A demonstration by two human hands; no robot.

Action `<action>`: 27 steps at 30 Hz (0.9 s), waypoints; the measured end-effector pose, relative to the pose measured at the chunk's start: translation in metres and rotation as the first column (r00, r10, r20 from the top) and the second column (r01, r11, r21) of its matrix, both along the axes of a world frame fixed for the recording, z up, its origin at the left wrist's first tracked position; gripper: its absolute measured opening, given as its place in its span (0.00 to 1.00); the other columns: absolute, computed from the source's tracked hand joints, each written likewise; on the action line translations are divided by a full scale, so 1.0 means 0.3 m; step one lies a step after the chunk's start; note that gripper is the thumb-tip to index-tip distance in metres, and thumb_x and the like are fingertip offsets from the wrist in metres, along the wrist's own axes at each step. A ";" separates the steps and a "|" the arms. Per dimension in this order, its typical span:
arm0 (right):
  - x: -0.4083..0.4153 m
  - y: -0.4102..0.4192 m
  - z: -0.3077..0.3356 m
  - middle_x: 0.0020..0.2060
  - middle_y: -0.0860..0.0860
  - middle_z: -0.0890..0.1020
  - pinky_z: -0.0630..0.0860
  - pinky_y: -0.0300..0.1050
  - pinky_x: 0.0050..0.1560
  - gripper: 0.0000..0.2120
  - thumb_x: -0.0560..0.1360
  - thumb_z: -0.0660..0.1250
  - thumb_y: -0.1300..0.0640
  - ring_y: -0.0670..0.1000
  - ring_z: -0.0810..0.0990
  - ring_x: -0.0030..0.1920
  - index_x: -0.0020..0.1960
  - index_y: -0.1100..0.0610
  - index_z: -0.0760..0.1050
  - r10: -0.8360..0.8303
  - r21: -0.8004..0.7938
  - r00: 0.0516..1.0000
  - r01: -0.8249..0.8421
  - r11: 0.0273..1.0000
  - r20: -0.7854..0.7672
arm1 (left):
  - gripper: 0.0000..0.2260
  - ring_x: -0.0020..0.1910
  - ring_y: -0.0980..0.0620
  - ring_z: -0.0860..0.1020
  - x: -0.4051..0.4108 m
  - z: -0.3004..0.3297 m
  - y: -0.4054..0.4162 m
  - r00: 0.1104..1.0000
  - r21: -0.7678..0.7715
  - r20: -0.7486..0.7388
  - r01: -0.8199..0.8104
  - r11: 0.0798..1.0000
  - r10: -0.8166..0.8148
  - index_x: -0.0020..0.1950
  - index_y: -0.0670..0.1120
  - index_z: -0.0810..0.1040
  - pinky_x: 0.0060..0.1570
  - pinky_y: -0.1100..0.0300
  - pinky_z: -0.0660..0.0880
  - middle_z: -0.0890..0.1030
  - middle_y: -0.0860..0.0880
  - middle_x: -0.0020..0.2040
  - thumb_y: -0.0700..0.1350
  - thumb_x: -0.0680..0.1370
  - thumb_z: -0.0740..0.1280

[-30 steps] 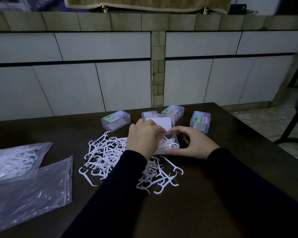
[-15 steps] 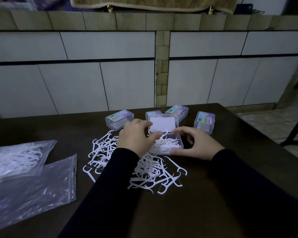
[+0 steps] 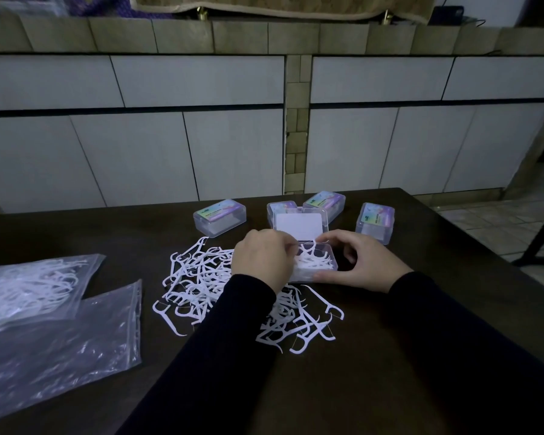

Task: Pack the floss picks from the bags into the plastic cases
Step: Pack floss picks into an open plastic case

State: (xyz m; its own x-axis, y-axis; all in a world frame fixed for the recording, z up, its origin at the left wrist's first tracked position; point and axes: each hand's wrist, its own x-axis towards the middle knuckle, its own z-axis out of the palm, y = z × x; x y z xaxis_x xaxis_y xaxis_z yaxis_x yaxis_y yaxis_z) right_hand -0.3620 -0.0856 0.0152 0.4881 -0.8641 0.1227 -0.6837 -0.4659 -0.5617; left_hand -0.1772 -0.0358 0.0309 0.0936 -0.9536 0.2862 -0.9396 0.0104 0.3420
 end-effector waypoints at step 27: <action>0.002 0.011 0.006 0.54 0.39 0.72 0.64 0.31 0.39 0.29 0.66 0.74 0.38 0.39 0.71 0.44 0.64 0.40 0.68 0.000 0.008 1.000 0.000 1.000 -0.014 | 0.07 0.52 0.56 0.74 0.075 0.018 0.009 0.981 0.031 -0.066 0.183 0.983 -0.181 0.55 0.54 0.82 0.56 0.58 0.74 0.80 0.54 0.54 0.48 0.78 0.67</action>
